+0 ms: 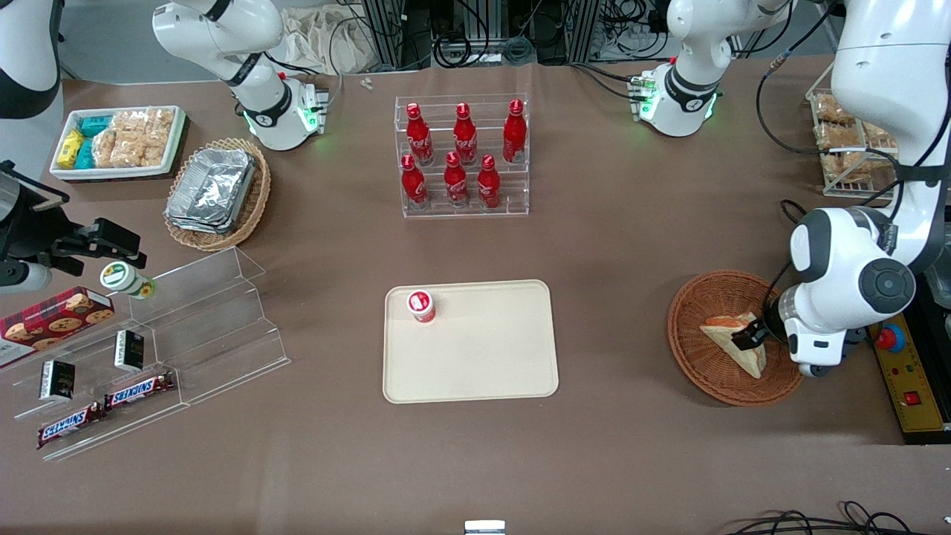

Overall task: Place sandwich from basket to tray
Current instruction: 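Lower the open left gripper around the sandwich's wrapped end, then close the left gripper on the sandwich wrapper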

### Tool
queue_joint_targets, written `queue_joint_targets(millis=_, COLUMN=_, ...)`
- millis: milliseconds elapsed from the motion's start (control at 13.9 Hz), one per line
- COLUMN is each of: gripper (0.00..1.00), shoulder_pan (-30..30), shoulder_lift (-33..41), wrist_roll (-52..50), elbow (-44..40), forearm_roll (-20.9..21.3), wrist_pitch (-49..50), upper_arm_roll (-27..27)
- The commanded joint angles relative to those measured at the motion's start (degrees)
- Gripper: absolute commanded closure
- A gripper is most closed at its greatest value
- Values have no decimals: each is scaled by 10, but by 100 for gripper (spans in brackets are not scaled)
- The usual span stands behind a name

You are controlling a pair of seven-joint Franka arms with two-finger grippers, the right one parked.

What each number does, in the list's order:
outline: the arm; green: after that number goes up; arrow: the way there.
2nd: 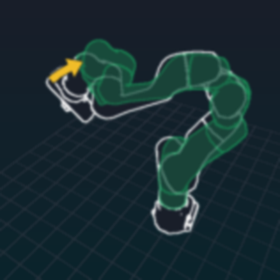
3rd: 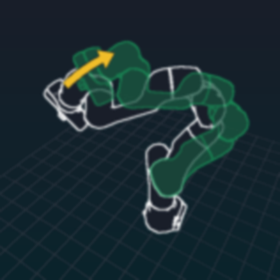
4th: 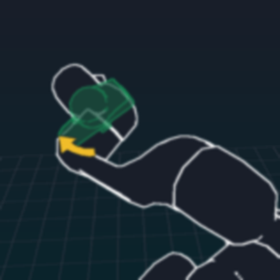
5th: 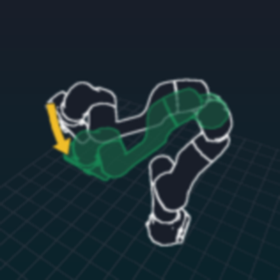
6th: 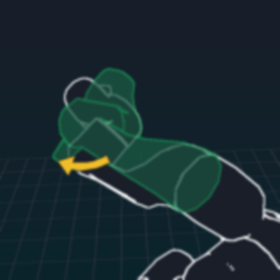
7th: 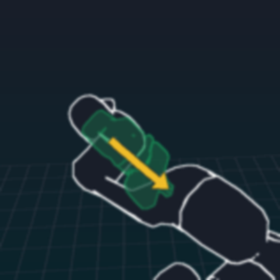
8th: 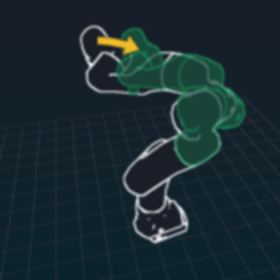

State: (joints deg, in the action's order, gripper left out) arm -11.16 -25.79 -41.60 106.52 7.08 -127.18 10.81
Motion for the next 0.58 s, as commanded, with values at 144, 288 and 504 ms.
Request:
queue_joint_targets(millis=144, gripper=0, shoulder_pan=-1, shoulder_lift=-11, wrist_roll=-25, elbow=9, forearm_roll=6, wrist_pitch=-26, upper_arm_roll=2)
queue_joint_targets(millis=288, gripper=1, shoulder_pan=0, shoulder_lift=-17, wrist_roll=-35, elbow=6, forearm_roll=-1, wrist_pitch=-32, upper_arm_roll=2)
queue_joint_targets(millis=504, gripper=54, shoulder_pan=1, shoulder_lift=-22, wrist_roll=-52, elbow=5, forearm_roll=-1, wrist_pitch=-36, upper_arm_roll=2)
